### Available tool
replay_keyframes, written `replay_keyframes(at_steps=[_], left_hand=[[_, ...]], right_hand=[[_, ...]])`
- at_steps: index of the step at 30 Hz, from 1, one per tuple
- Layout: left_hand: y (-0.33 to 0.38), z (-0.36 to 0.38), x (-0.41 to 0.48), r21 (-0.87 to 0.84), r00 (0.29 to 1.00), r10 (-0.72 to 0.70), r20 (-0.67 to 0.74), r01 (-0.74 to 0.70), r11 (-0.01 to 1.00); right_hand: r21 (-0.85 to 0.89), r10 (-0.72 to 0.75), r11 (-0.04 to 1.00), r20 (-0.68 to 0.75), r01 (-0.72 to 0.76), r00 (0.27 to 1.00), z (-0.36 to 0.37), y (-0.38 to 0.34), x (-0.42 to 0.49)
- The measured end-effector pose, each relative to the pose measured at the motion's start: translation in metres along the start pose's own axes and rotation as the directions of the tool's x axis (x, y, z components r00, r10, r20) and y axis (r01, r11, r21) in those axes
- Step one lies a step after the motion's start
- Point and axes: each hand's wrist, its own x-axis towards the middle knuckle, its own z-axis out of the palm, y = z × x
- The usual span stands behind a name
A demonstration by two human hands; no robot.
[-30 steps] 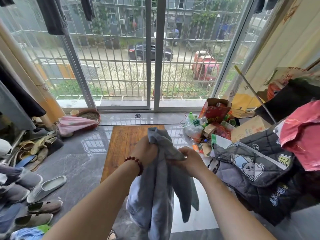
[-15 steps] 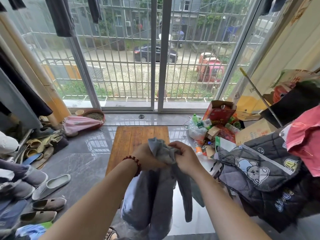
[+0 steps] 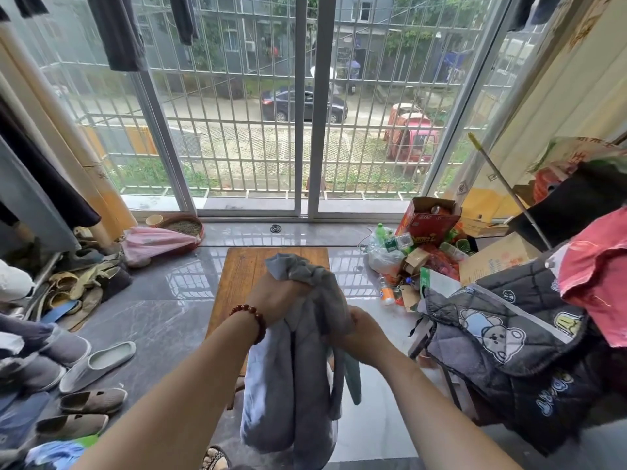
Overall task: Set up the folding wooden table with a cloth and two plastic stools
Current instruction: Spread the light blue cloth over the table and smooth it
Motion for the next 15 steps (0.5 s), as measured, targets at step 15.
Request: replay_keyframes(at_steps=[15], left_hand=[[-0.006,-0.023,0.003,-0.081,0.982,-0.087,-0.165,0.074,0.994]], right_hand=[[0.097,0.011,0.995,-0.141,0.003,0.990,-0.002,0.007,0.010]])
